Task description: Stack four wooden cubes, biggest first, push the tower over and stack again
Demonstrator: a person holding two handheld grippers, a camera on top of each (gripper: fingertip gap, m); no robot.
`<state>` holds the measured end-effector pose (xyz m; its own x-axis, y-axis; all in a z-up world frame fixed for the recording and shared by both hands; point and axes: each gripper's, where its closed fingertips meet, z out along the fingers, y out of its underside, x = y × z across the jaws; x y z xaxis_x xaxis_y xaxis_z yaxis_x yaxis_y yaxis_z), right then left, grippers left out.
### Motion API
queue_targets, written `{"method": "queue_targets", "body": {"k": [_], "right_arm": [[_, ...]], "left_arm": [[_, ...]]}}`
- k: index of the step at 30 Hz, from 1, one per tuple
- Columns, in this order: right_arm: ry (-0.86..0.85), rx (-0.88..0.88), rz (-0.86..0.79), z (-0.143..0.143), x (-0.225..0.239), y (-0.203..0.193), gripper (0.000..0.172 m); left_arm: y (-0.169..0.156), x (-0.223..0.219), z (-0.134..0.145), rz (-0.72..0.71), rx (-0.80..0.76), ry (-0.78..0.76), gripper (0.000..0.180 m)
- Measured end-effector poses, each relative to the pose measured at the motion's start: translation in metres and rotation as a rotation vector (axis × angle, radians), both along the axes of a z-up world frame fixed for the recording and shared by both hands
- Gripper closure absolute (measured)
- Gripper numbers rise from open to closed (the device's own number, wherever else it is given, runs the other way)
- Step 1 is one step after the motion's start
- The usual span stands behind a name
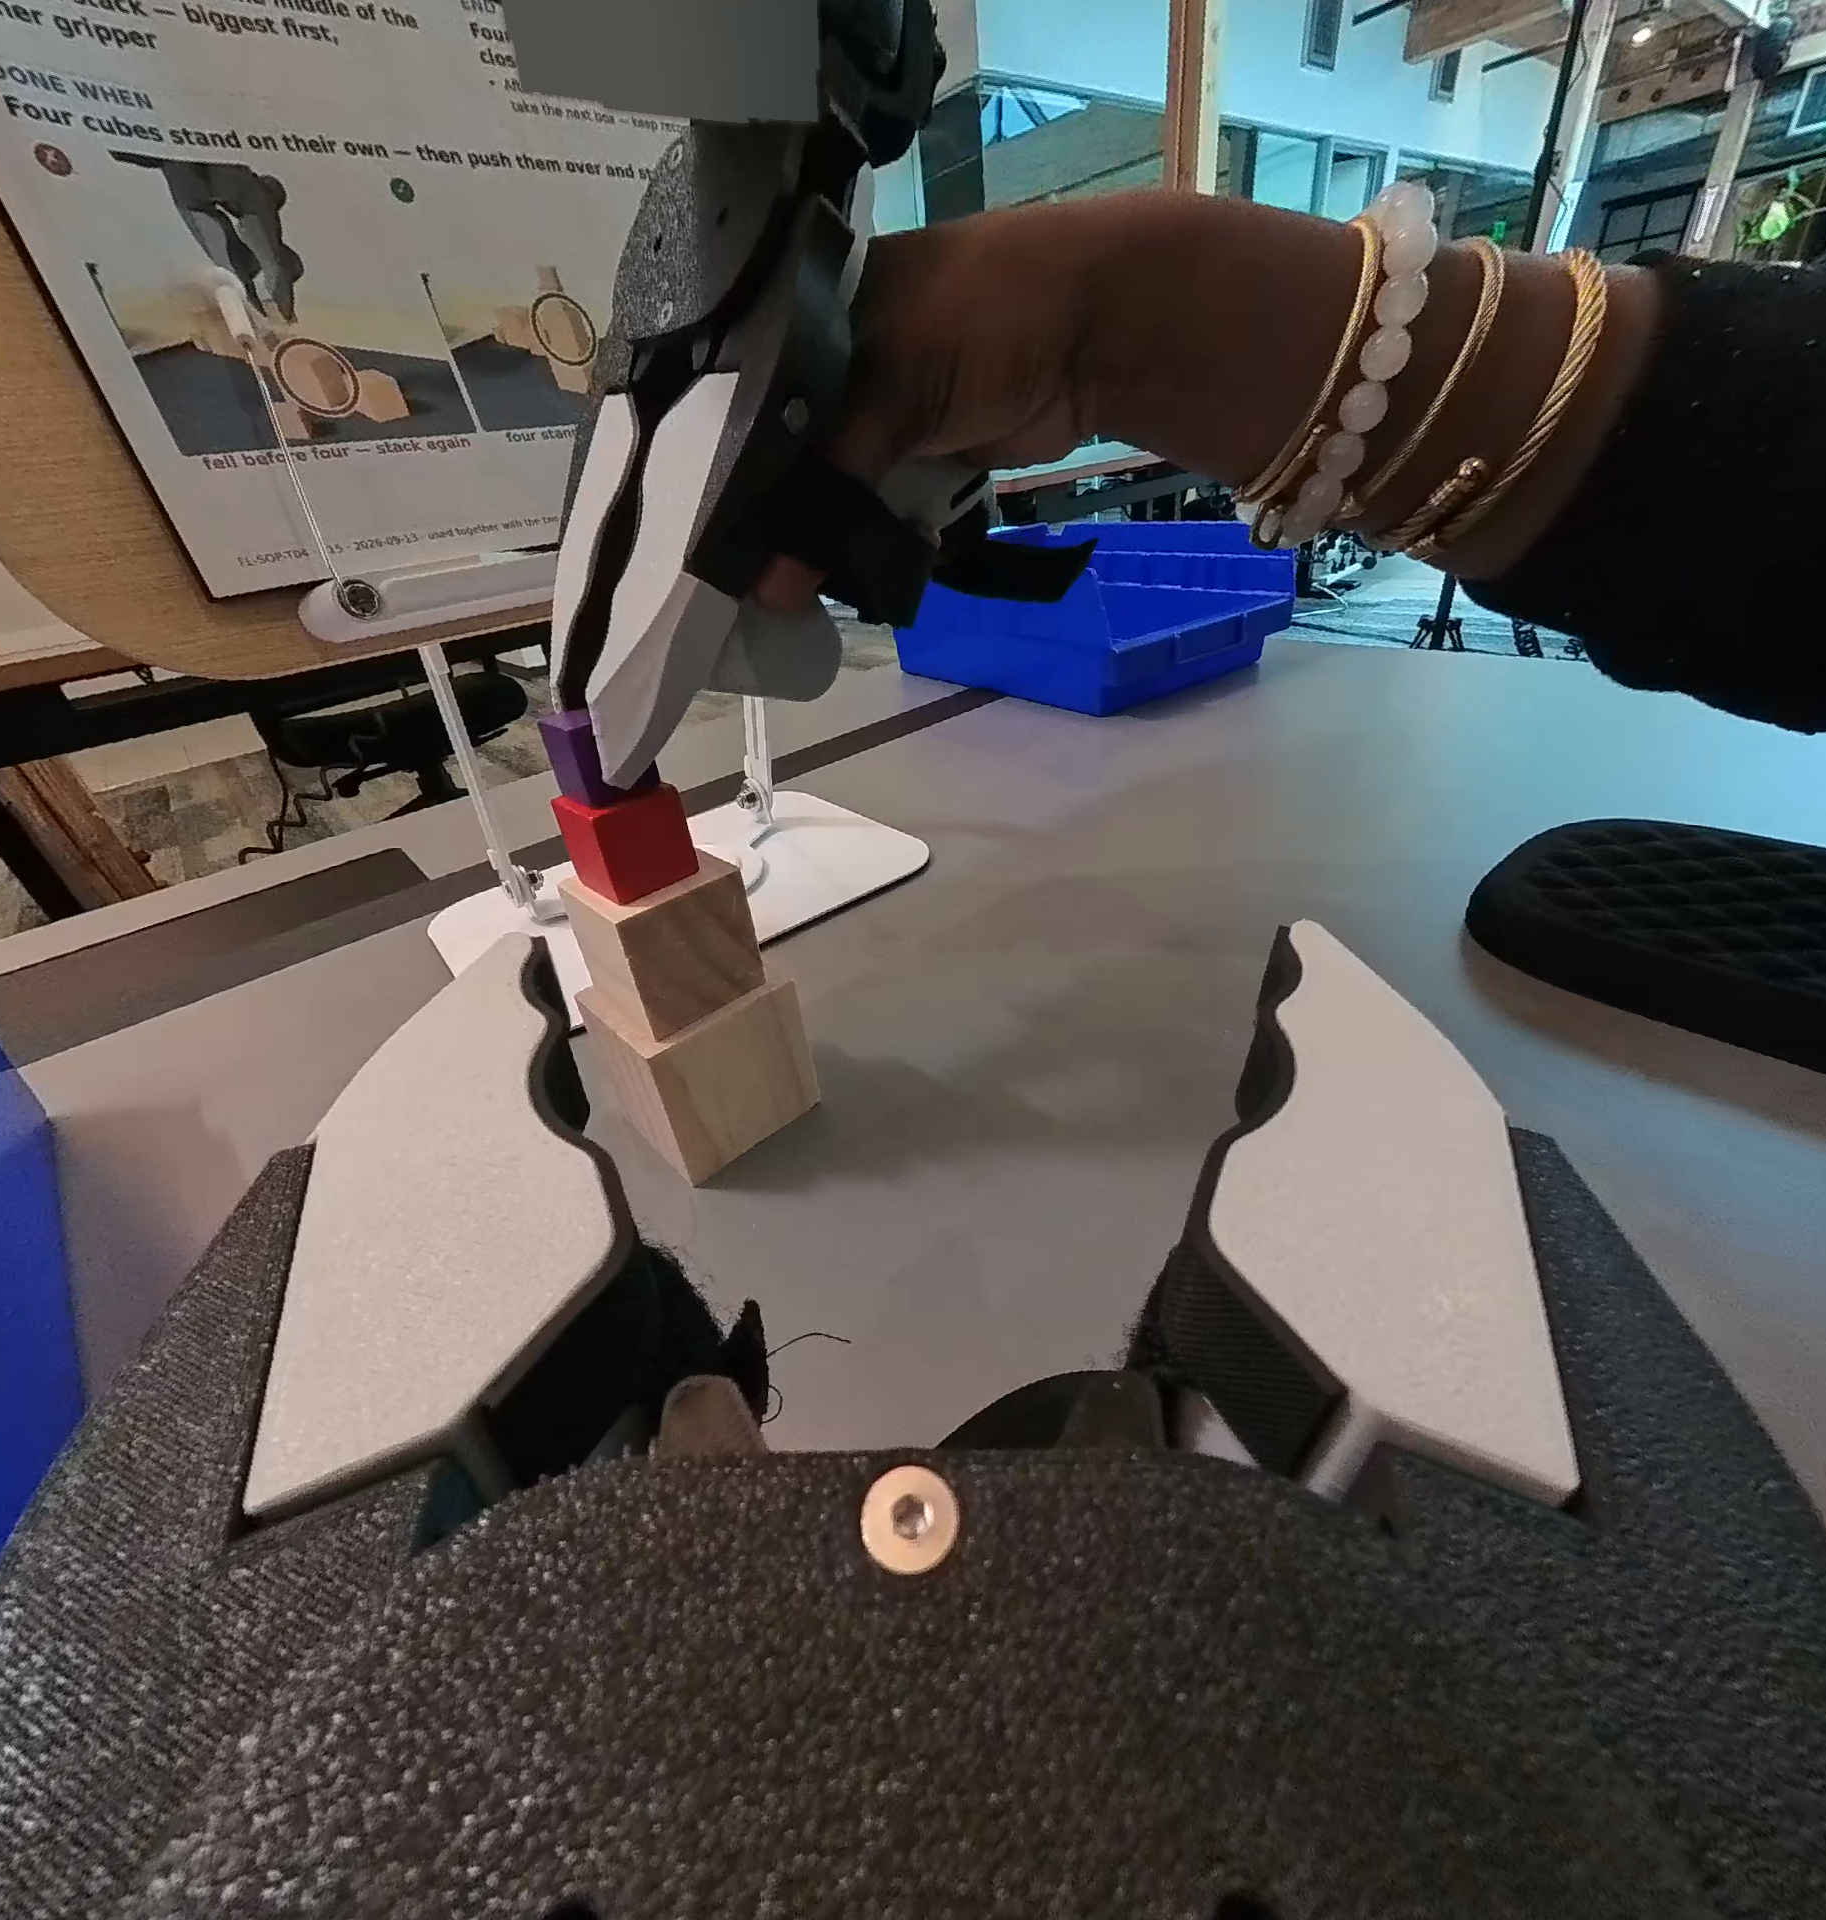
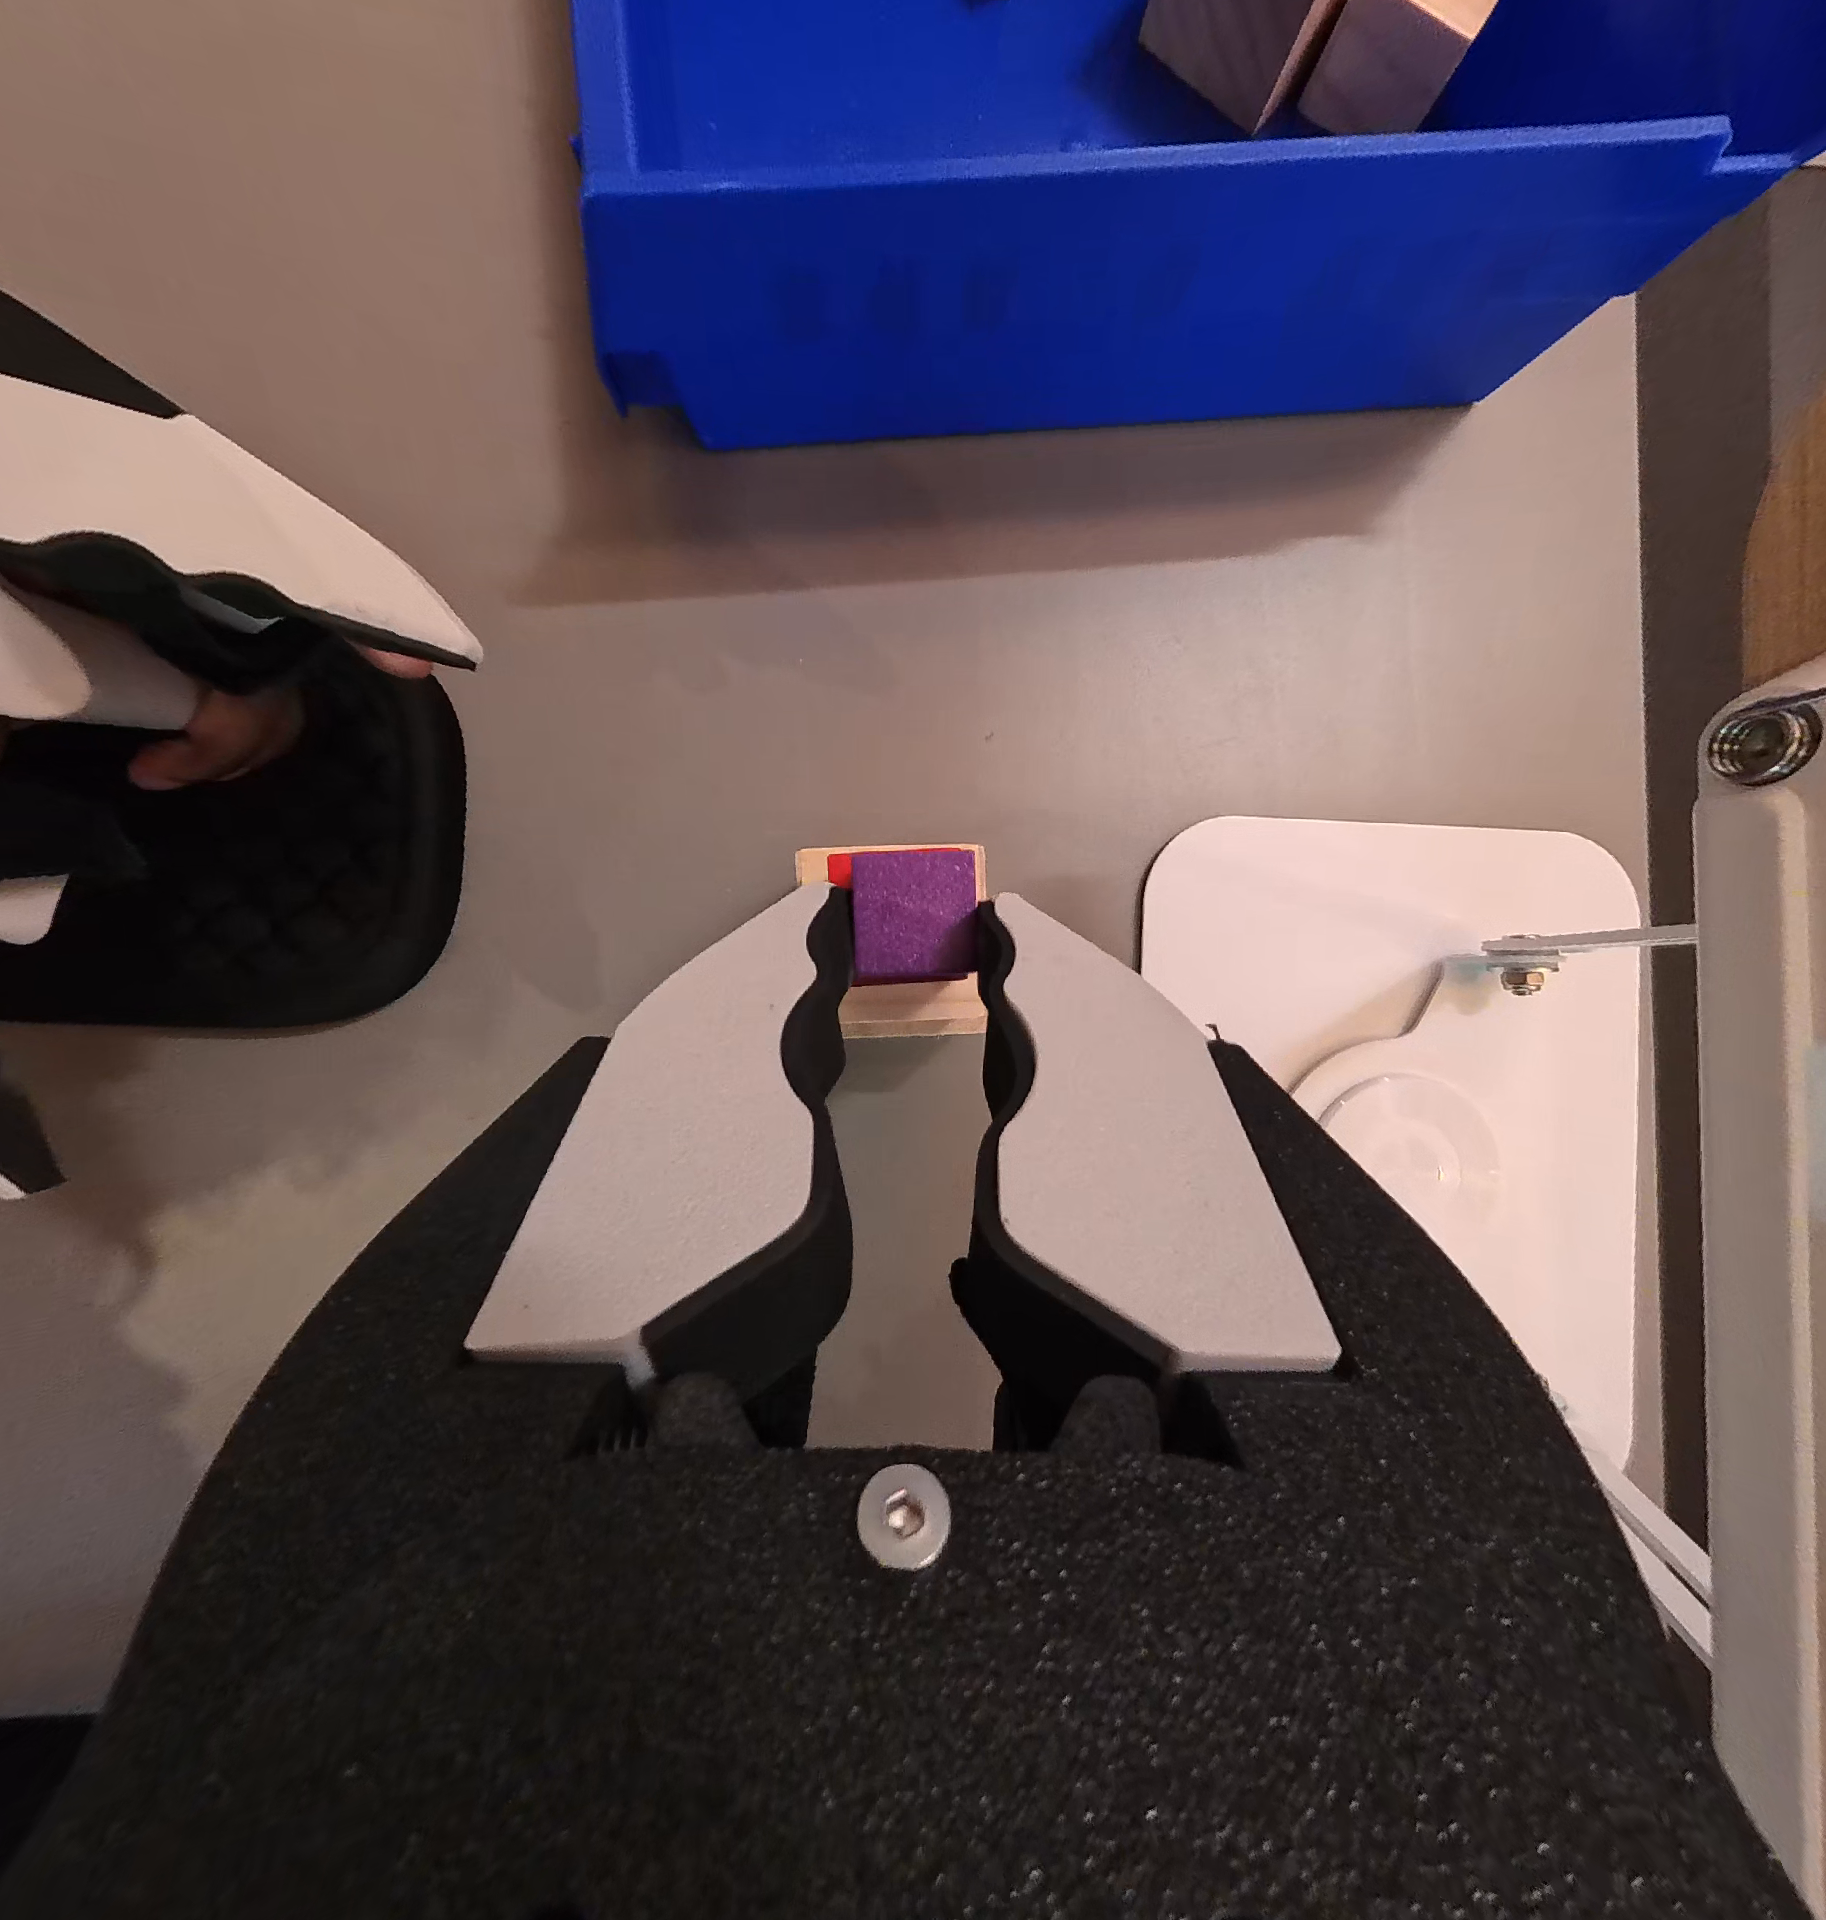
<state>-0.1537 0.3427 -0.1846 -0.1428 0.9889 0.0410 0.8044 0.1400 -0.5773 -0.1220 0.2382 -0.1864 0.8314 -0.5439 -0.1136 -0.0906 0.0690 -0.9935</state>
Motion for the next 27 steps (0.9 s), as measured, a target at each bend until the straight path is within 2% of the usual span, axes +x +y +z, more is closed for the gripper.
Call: {"method": "queue_targets", "body": {"k": [4, 11, 13, 20, 27], "right_arm": [[0.003, -0.008, 0.007, 0.0, 0.0, -0.001, 0.149], [0.007, -0.014, 0.003, 0.0, 0.001, -0.002, 0.134], [0.029, -0.003, -0.009, 0.004, 0.001, -0.001, 0.12], [0.234, 0.12, -0.086, 0.029, 0.006, 0.007, 0.028], [0.508, 0.101, -0.173, 0.064, 0.033, -0.01, 0.027]], "left_arm": [[0.0, 0.0, 0.0, -0.002, 0.0, 0.003, 0.057], [0.0, 0.001, -0.001, -0.001, 0.0, 0.006, 0.058], [0.0, 0.001, 0.0, -0.001, 0.0, 0.006, 0.058], [0.0, 0.001, -0.001, -0.001, -0.002, 0.005, 0.058], [0.0, -0.001, 0.0, 0.002, 0.0, -0.003, 0.057]]}}
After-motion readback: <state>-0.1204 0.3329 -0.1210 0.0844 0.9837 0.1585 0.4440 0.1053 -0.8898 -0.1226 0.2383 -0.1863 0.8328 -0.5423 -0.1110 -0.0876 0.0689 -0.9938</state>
